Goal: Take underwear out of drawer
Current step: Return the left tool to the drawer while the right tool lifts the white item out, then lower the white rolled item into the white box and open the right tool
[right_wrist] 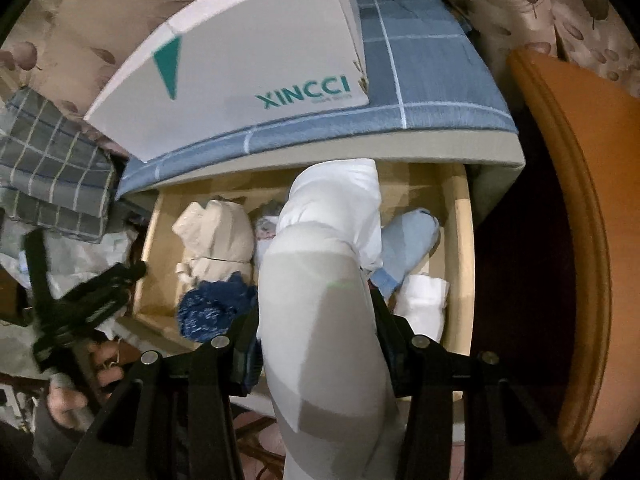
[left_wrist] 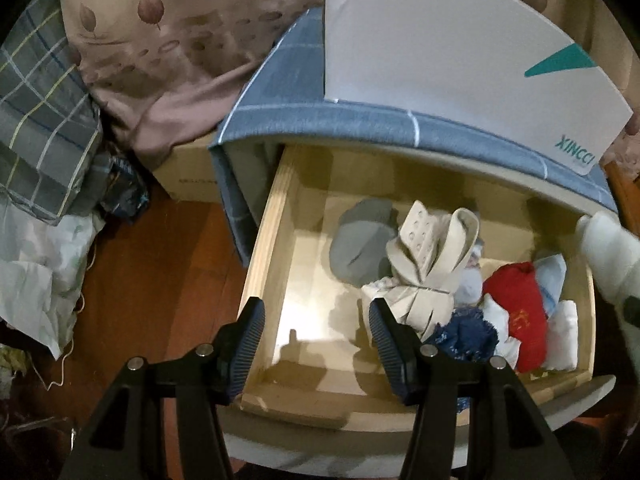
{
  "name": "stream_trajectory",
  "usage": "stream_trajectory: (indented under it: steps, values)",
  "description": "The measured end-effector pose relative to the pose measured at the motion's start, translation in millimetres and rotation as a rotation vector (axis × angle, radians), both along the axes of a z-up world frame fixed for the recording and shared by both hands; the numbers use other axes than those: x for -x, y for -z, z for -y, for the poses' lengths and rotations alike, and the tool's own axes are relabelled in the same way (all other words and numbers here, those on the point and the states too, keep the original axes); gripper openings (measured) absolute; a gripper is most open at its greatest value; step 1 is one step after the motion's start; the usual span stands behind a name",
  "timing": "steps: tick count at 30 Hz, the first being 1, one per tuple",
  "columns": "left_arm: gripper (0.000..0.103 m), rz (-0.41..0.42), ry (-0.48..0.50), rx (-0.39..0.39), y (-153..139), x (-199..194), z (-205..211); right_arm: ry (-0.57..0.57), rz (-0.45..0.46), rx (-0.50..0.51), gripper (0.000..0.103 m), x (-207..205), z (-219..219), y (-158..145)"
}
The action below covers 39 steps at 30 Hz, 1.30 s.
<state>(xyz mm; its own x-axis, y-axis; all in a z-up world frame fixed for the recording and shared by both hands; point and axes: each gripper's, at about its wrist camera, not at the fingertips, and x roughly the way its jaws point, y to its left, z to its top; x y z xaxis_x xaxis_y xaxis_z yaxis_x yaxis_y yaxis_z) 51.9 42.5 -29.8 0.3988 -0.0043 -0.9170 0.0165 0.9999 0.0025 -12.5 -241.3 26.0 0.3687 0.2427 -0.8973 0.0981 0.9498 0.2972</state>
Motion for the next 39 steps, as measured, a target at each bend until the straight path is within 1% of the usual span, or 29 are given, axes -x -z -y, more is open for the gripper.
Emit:
stream_trajectory:
  steps: [2, 5, 10, 13, 16, 20, 22, 24, 26, 27, 30, 34, 35, 36, 39]
  values:
    - [0.056, -0.007, -0.008, 0.005, 2, 0, -1, -0.007, 0.014, 0.0, 0.043, 2, 0, -9]
    - [0.056, -0.019, -0.027, -0.018, 6, 3, -2, -0.014, 0.028, -0.01, 0.043, 4, -4, -20]
    - [0.056, 0.011, -0.041, -0.037, 3, 5, -2, -0.026, 0.039, -0.034, 0.043, 16, -9, -32]
    - [0.056, 0.02, -0.031, -0.041, 2, 7, 0, -0.031, 0.064, -0.038, 0.043, 23, -11, -45]
    - [0.056, 0.043, -0.026, -0.063, -1, 9, 3, -0.028, 0.095, -0.039, 0.043, 26, -10, -61]
    - [0.056, 0.072, -0.011, -0.075, -5, 13, 7, -0.033, 0.17, -0.021, 0.043, 14, -13, -95]
    - [0.056, 0.081, -0.011, -0.075, -7, 13, 6, -0.036, 0.213, 0.0, 0.043, 0, -14, -115]
    - [0.056, 0.083, -0.014, -0.062, -8, 13, 6, -0.036, 0.242, 0.019, 0.043, -14, -16, -127]
    - [0.056, 0.081, -0.019, -0.045, -8, 12, 4, -0.043, 0.277, 0.041, 0.043, -38, -19, -145]
    - [0.056, 0.082, -0.025, -0.037, -8, 12, 2, -0.044, 0.286, 0.054, 0.043, -45, -20, -151]
    - [0.056, 0.086, -0.035, -0.012, -9, 12, -2, -0.042, 0.297, 0.103, 0.043, -89, -24, -164]
    - [0.055, 0.093, -0.048, 0.004, -10, 12, -4, -0.04, 0.276, 0.146, 0.043, -135, -28, -161]
    - [0.055, 0.094, -0.048, 0.005, -10, 12, -4, -0.043, 0.254, 0.162, 0.043, -151, -30, -155]
    - [0.056, 0.095, -0.044, 0.008, -10, 13, -5, -0.04, 0.244, 0.167, 0.043, -157, -30, -150]
    - [0.056, 0.096, -0.04, 0.007, -10, 13, -4, -0.049, 0.179, 0.212, 0.043, -192, -32, -127]
